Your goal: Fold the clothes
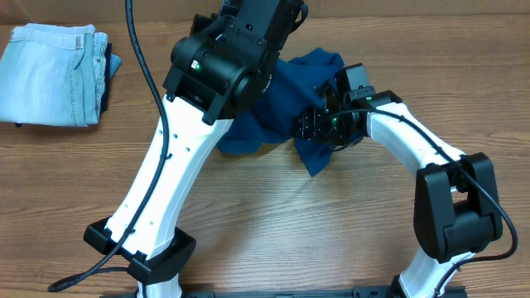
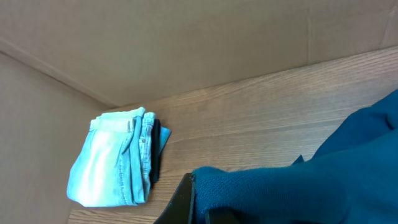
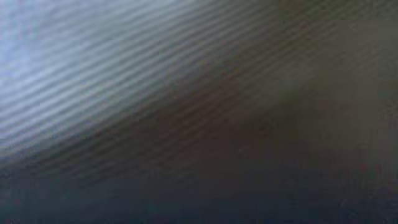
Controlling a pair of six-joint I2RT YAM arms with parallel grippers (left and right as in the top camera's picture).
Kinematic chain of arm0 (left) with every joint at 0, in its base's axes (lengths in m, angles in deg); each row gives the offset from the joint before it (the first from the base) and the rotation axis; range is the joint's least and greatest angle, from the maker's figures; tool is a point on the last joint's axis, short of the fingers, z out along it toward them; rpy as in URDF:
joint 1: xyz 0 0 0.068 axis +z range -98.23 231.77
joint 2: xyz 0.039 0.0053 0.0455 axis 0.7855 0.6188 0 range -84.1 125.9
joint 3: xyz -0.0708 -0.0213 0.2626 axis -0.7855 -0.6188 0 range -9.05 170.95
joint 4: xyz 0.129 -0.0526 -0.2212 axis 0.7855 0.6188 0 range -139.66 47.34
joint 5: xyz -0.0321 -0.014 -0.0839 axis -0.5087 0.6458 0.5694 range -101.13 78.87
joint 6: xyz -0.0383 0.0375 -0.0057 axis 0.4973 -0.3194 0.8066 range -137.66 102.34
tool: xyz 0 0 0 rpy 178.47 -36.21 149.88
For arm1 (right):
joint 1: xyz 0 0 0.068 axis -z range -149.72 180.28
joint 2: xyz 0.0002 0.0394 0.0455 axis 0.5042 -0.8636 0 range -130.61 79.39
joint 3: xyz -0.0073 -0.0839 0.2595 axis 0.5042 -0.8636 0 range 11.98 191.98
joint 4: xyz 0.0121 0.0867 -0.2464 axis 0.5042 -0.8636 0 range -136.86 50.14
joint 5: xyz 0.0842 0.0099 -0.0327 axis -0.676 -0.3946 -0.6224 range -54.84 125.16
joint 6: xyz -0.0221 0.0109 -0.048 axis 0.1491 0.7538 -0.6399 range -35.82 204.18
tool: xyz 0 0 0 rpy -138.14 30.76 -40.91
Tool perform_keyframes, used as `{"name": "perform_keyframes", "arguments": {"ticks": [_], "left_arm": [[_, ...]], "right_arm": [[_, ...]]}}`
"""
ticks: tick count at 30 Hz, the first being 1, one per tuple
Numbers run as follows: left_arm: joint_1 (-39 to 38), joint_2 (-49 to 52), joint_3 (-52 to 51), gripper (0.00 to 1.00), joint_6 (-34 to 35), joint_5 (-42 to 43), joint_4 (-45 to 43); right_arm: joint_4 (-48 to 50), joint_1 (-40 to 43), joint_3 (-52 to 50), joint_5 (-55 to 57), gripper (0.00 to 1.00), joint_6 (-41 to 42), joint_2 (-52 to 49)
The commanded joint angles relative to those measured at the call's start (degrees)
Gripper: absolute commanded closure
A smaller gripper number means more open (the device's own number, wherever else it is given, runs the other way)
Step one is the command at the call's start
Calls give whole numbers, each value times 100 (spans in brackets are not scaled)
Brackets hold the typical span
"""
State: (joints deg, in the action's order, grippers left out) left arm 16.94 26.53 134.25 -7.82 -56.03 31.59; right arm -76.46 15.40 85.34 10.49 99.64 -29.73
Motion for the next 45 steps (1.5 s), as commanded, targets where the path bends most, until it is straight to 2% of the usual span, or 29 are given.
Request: {"name": "perform_keyframes", "arguments": {"ticks": [1,12,14,16,20,26,33,39,45], "left_arm": [[42,-168,162,96,-92,-345,24],[44,-168,162,96,-90,-374,90],[44,-168,162,96,-90,-374,90],[44,-168,162,96,-90,-374,101],[48,-168,162,95,-90,-374,96],[146,-168,162,95,-90,-372,103],[251,-168,162,95,-90,-372,98],[286,-168,162,95,-87,-369,98],[297,-168,162,95,-87,-369,94]], "right_arm": [[380,332,-116,1526,19,234,116],[350,2096,-114,1602,18,236,87],[225,2339,-114,1449,18,232,87],[76,2524,-114,802,18,232,87],[-90,2498,-114,-28,19,229,90],[-487,2437,-87,-365,20,223,299],[-953,2271,-87,-2035,20,319,859],[-1589,1849,-107,-2055,23,516,911],[-1504,986,-111,-1353,18,555,903]]}}
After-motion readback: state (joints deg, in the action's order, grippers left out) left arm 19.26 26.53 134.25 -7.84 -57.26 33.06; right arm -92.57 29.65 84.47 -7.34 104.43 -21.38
